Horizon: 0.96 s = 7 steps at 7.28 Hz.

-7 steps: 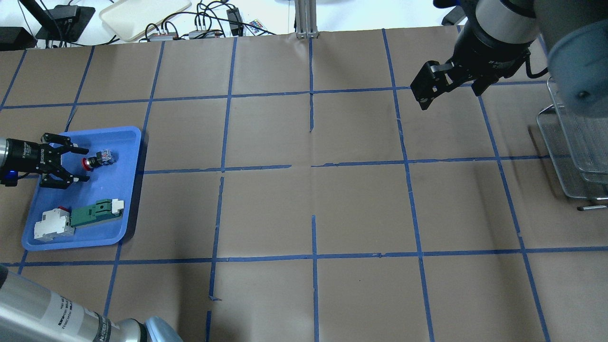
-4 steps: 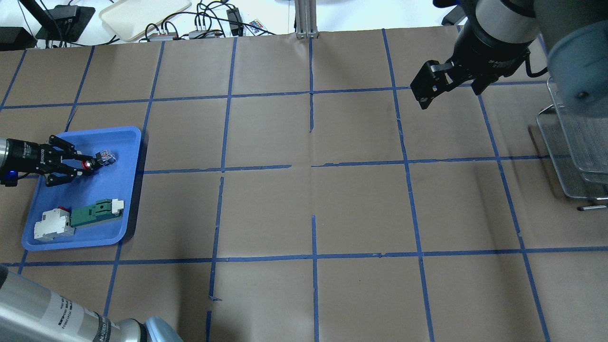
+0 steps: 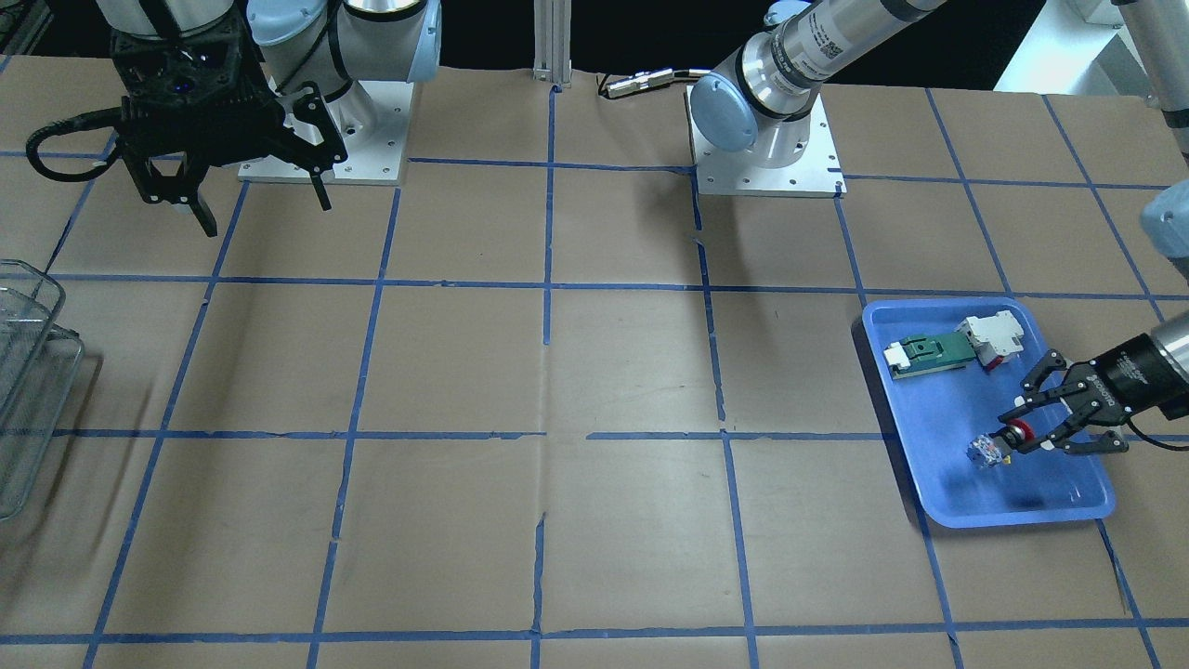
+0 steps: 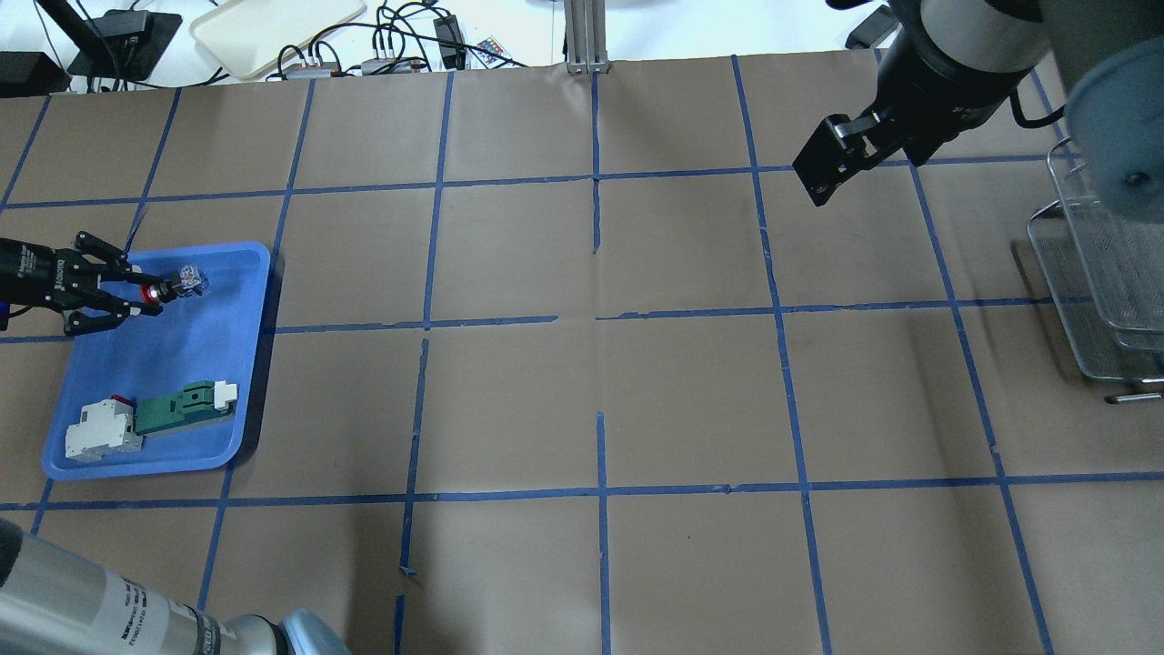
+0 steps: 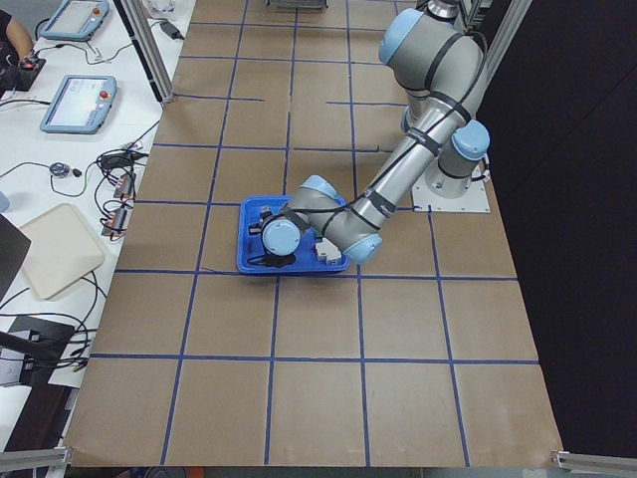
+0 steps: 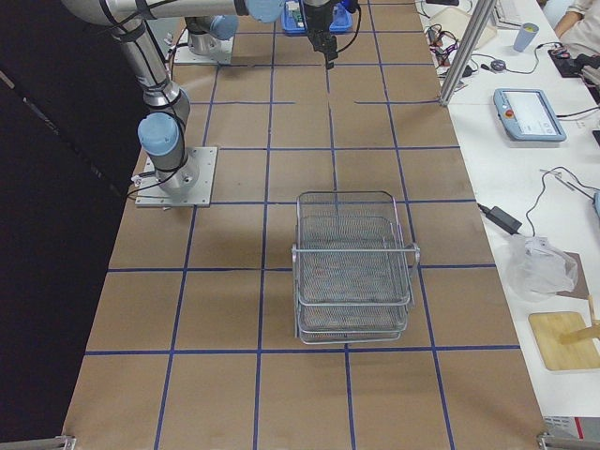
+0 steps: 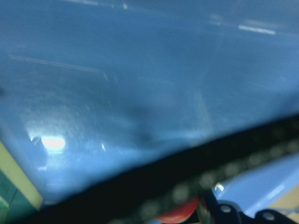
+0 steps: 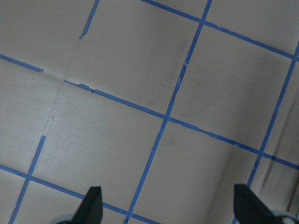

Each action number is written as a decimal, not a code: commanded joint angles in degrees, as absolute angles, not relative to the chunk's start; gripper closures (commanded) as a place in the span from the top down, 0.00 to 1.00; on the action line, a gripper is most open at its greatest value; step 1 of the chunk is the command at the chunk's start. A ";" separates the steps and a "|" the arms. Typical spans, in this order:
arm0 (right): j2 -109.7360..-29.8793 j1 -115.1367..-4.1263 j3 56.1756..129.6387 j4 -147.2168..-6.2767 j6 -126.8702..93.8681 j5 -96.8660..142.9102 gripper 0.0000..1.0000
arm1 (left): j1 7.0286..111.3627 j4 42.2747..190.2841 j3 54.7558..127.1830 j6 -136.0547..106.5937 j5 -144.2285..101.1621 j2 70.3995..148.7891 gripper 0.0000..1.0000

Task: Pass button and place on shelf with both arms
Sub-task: 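Lift the button with the left gripper toward the right gripper while the right arm approaches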

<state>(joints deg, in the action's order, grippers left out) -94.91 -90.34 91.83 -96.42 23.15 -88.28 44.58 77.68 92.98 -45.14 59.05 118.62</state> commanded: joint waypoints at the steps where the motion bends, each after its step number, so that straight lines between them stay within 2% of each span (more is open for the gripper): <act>1: -96.58 -90.09 91.76 -96.59 33.35 -83.80 1.00 | 53.21 82.86 91.23 -40.35 58.97 113.84 0.00; 4: -98.25 -90.00 91.67 -92.93 53.27 -80.77 1.00 | 65.97 91.03 91.23 -40.86 54.25 105.23 0.00; 7: -102.65 -89.82 92.20 -85.63 77.02 -80.77 1.00 | 79.50 91.50 91.14 -55.50 52.22 100.82 0.00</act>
